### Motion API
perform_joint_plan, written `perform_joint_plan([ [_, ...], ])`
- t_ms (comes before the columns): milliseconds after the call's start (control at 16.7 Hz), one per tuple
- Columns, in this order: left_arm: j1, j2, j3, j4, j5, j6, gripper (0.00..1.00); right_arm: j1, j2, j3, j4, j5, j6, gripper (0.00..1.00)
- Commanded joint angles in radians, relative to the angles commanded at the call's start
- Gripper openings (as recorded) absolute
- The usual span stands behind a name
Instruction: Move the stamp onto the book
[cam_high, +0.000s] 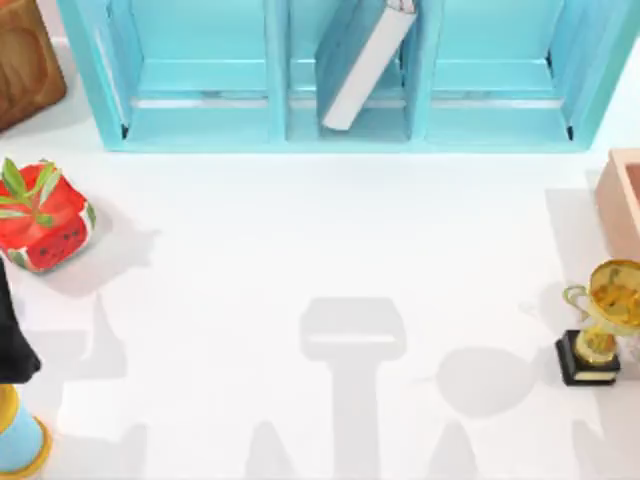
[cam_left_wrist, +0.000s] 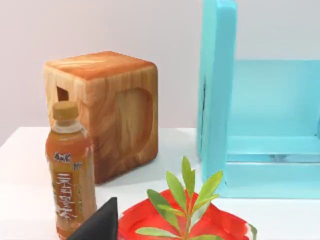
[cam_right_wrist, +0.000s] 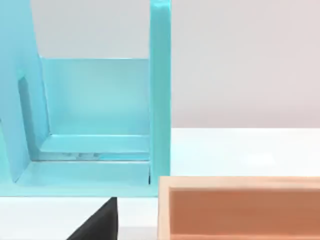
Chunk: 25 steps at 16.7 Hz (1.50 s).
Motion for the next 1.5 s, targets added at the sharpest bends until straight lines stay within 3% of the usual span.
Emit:
perform_joint_plan([
  [300,0.000,0.000,0.000,0.000,0.000,0.000,1.00,0.012,0.059,0.043,0.039,0.022,0.011,1.00],
  [540,0.000,0.000,0.000,0.000,0.000,0.000,1.00,0.053,0.283,0.182,0.165,0.102,0.050,1.00],
  [1500,0.000,0.000,0.000,0.000,0.000,0.000,1.00,0.463,1.889,0.956,0.903,0.579,0.324,1.00],
])
